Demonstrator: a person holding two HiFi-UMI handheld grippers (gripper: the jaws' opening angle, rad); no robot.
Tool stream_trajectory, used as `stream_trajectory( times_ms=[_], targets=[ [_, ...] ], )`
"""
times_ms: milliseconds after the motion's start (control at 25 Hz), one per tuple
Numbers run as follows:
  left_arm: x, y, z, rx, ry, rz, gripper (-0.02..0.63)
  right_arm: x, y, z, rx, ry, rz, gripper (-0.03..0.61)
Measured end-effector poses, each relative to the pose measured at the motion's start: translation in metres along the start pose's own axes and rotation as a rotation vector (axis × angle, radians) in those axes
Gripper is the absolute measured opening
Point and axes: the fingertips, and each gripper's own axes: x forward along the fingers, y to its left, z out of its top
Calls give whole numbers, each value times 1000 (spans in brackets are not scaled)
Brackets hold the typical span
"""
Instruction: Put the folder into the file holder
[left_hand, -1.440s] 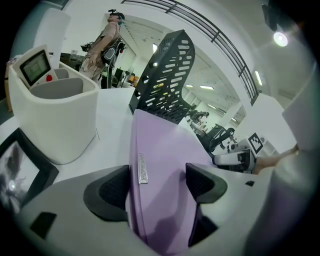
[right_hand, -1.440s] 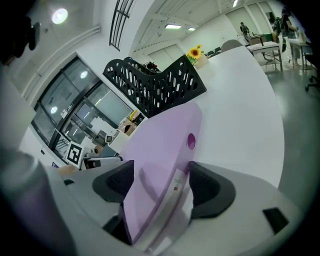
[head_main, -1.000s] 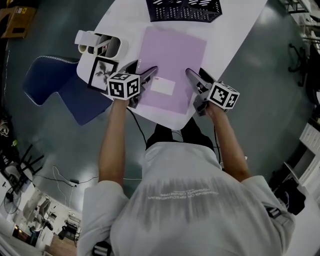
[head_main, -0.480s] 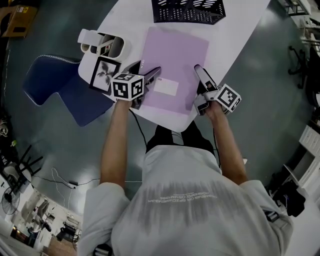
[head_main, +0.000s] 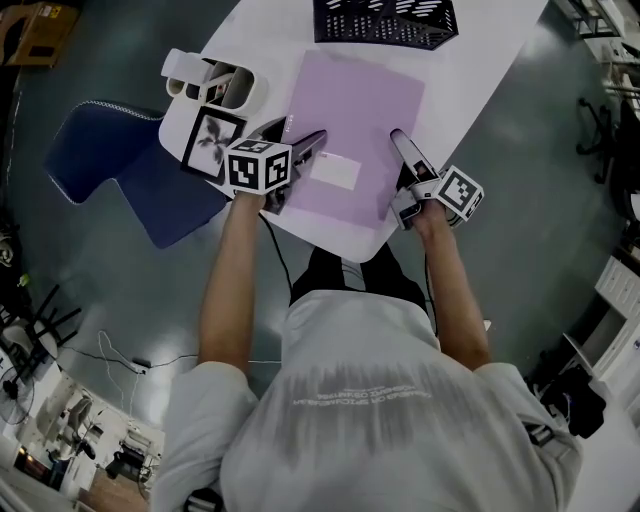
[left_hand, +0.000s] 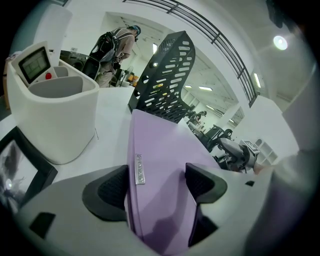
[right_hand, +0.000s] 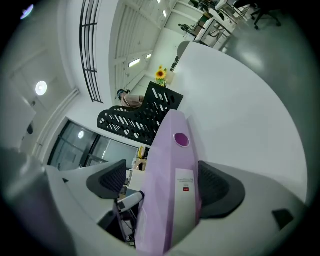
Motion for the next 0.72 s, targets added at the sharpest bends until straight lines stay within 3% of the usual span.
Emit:
stream_trajectory(
  times_ms=[480,720],
  targets=[
    [0,0,1,-3,2,-1,368,3,-3,-3,-6,89,28,433],
    [-1,1,3,-43,1,-34,368,1,-2,2,29,90,87,289]
  ],
)
